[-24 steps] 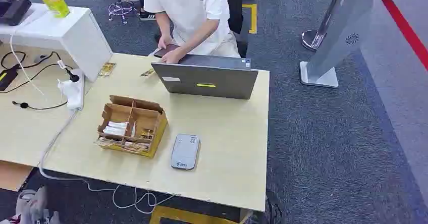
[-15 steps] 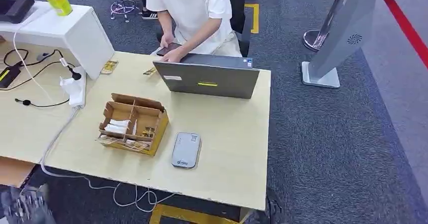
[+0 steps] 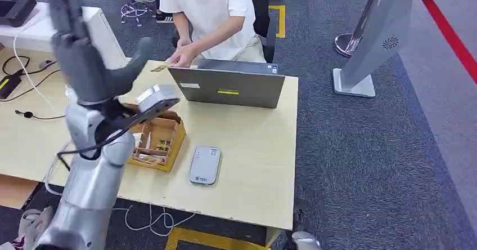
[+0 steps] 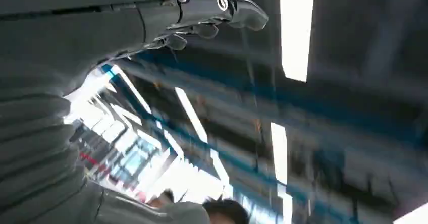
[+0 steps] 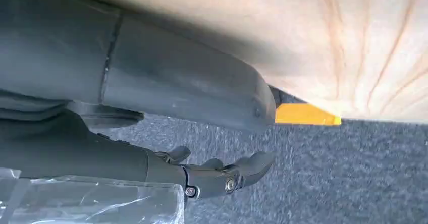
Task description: Pass the card to the sensor for recognition and then transmit it.
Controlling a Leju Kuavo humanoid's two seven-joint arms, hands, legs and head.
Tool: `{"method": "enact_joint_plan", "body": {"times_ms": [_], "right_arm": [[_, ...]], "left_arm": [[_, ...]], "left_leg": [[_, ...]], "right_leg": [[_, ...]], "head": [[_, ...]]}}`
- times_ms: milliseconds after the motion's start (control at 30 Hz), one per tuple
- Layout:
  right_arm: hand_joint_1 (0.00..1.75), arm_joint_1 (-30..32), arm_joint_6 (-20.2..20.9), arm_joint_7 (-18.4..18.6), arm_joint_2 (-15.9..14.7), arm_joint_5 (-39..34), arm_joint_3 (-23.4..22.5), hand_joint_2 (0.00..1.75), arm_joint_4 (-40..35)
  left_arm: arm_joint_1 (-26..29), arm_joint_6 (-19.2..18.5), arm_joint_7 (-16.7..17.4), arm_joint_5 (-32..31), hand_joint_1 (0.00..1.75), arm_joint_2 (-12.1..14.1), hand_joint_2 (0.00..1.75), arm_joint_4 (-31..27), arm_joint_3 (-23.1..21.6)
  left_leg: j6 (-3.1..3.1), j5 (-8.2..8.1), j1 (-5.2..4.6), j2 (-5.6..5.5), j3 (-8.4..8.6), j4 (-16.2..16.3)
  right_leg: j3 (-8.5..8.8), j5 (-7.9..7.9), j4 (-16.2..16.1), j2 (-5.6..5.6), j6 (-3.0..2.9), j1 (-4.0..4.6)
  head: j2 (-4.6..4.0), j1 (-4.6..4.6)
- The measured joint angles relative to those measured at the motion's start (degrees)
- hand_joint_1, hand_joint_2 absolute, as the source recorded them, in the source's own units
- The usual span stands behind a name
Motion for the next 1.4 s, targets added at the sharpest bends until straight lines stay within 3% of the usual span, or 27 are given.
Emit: {"method": "enact_joint_plan", "body": {"times_ms": [33, 67, 167, 300, 500, 767, 833, 1400], "right_arm": [[0.00, -0.07, -0.33, 0.33, 0.13, 0.00, 0.02, 0.00, 0.02], [0.00, -0.18, -0.37, 0.57, 0.26, 0.00, 0.11, 0.00, 0.04], [0.00, -0.31, -0.37, 1.27, 0.48, -0.02, 0.15, 0.00, 0.11], [0.00, -0.43, -0.37, 2.01, 0.48, -0.09, 0.15, 0.00, 0.31], [0.00, -0.63, -0.37, 2.51, 0.48, -0.18, 0.15, 0.00, 0.46], [0.00, -0.65, -0.37, 2.56, 0.48, -0.28, 0.15, 0.00, 0.46], [0.00, -0.64, -0.37, 2.45, 0.48, -0.28, 0.15, 0.00, 0.46], [0.00, -0.64, -0.37, 2.47, 0.41, -0.17, 0.15, 0.00, 0.50]], "left_arm": [[-2.93, -4.59, 1.55, -0.85, 0.00, -0.07, 1.75, 3.96, -2.23], [-5.30, -6.78, 2.95, -1.73, 0.00, -0.09, 1.75, 7.95, -4.43], [-10.70, -7.50, 5.90, -2.99, 0.00, -0.46, 1.75, 17.37, -8.56], [-14.68, -7.17, 7.01, -3.45, 0.00, -1.18, 1.75, 26.00, -11.55], [-16.71, -7.06, 7.45, -3.45, 0.00, -1.95, 1.75, 32.29, -12.99], [-17.81, -7.19, 8.47, -3.47, 0.00, -2.25, 1.75, 36.31, -13.74], [-17.88, -7.23, 8.47, -3.40, 1.75, -2.27, 1.75, 36.88, -13.82], [-17.99, -8.07, 7.49, -2.25, 1.75, -2.49, 1.75, 38.49, -13.89]], "left_leg": [[-0.02, 0.01, -0.01, 0.06, -0.01, 0.00], [-0.02, 0.01, -0.03, 0.27, -0.03, 0.00], [-0.02, 0.01, -0.02, 0.52, -0.14, 0.01], [-0.03, 0.00, -0.02, 0.54, -0.15, -0.05], [-0.05, 0.01, 0.01, 0.55, -0.19, -0.09], [-0.07, 0.03, 0.00, 0.55, -0.20, -0.08], [-0.07, 0.03, 0.00, 0.55, -0.20, -0.08], [-0.07, 0.03, 0.00, 0.55, -0.25, -0.08]], "right_leg": [[-0.05, 0.04, 0.00, 0.09, 0.01, -0.02], [-0.12, 0.10, 0.01, 0.30, -0.02, -0.04], [-0.32, 0.17, 0.02, 0.55, -0.01, -0.04], [-0.36, 0.15, 0.03, 0.57, -0.03, -0.02], [-0.41, 0.15, 0.04, 0.57, -0.04, 0.01], [-0.41, 0.15, 0.04, 0.57, -0.04, 0.01], [-0.42, 0.15, 0.04, 0.57, -0.04, 0.01], [-0.45, 0.15, 0.04, 0.56, -0.04, 0.01]], "head": [[0.00, 0.11], [0.00, 0.11], [0.00, 0.11], [0.00, 0.07], [0.00, 0.02], [0.00, 0.04], [0.00, 0.04], [0.00, 0.04]]}}
